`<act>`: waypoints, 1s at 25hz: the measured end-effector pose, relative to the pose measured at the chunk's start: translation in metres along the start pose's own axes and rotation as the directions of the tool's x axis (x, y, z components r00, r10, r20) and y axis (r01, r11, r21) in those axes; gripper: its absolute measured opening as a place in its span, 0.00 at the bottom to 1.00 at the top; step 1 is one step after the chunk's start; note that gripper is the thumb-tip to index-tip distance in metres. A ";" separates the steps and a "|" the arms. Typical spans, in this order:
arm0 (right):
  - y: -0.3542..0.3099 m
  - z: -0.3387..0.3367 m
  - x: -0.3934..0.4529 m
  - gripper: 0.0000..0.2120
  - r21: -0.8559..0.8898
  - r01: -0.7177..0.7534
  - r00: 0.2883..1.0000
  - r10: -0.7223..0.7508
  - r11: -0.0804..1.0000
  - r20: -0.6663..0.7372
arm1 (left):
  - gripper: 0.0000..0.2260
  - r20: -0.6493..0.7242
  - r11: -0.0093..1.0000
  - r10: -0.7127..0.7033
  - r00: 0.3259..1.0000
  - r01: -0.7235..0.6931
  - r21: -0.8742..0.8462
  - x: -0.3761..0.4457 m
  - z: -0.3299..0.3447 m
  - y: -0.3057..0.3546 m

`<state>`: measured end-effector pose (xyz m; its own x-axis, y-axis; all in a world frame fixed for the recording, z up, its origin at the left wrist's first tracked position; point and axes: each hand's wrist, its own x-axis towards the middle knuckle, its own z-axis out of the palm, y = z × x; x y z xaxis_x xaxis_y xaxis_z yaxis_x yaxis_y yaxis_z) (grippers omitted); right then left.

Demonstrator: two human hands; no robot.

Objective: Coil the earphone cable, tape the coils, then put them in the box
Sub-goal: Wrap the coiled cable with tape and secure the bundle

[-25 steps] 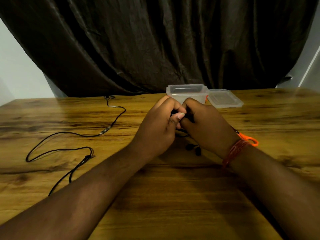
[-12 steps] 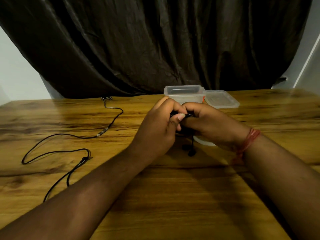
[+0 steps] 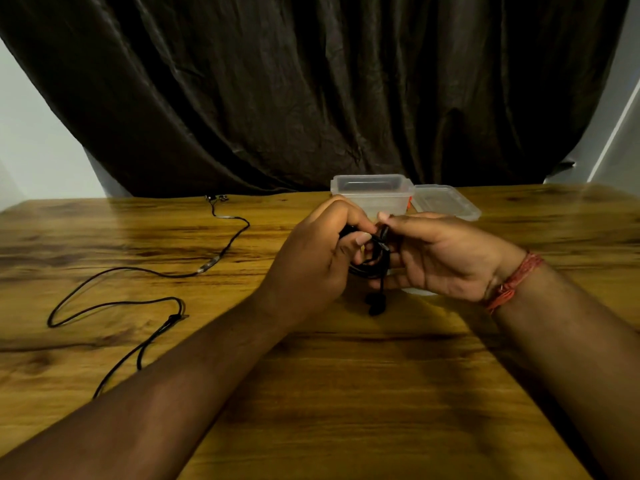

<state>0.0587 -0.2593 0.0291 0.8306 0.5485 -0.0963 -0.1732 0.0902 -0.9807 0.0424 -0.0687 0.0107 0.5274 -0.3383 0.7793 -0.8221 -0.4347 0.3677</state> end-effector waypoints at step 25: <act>0.004 0.008 0.010 0.08 -0.473 0.336 0.890 -0.440 0.815 -0.125 | 0.03 0.066 0.971 -0.221 0.973 0.214 0.103 -0.001 0.005 -0.004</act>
<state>0.0623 -0.2471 0.0260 0.8810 0.3446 0.3243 0.3884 -0.1352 -0.9115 0.0465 -0.0713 0.0060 0.7091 -0.2886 0.6434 -0.6639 -0.5805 0.4714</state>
